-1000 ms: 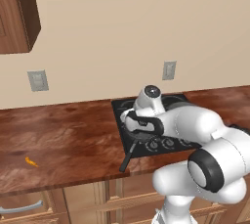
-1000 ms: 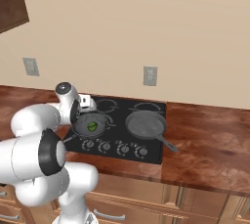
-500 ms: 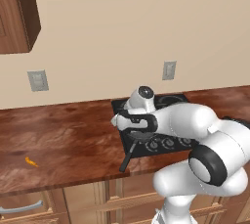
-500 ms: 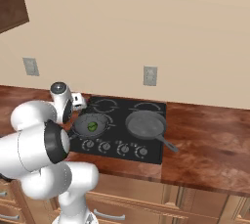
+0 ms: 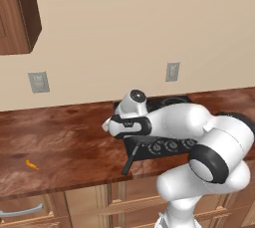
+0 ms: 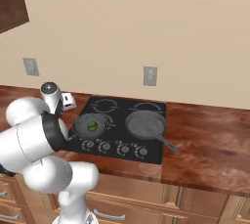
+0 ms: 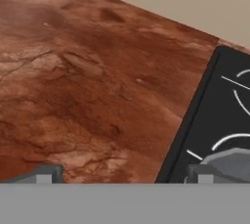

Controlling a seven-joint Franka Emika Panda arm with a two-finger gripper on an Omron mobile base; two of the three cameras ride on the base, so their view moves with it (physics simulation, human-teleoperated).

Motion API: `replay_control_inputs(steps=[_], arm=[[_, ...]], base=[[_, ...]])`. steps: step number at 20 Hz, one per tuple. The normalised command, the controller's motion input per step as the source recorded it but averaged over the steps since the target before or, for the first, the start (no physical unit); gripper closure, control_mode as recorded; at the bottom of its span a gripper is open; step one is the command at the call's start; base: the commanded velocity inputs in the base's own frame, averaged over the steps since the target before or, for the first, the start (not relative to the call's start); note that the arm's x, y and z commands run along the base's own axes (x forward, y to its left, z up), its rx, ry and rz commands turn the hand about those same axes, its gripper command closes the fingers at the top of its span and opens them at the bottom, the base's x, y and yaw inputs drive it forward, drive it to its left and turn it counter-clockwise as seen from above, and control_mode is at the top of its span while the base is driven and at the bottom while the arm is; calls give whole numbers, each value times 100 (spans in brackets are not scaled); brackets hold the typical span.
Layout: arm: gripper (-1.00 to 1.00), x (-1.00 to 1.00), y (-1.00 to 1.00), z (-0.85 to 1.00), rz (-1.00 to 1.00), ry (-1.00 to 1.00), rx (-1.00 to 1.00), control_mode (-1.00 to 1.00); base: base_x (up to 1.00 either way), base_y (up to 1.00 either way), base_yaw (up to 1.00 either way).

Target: Place both pans onto different burners. Then place the avocado and the shrimp on different pans.

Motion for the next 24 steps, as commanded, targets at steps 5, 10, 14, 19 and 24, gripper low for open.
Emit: replay_control_inputs(steps=[5,10,14,19,24], arm=[[-100,0,38,3,0,1,0,-100],[-100,0,38,2,1,2,2,-100],[-100,-3,41,2,2,1,4,-100],[-100,-11,41,2,0,0,2,-100],[-100,-9,43,0,0,0,0,-100]], base=[[0,0,0],[0,0,0],[0,0,0],[0,0,0],[0,0,0]])
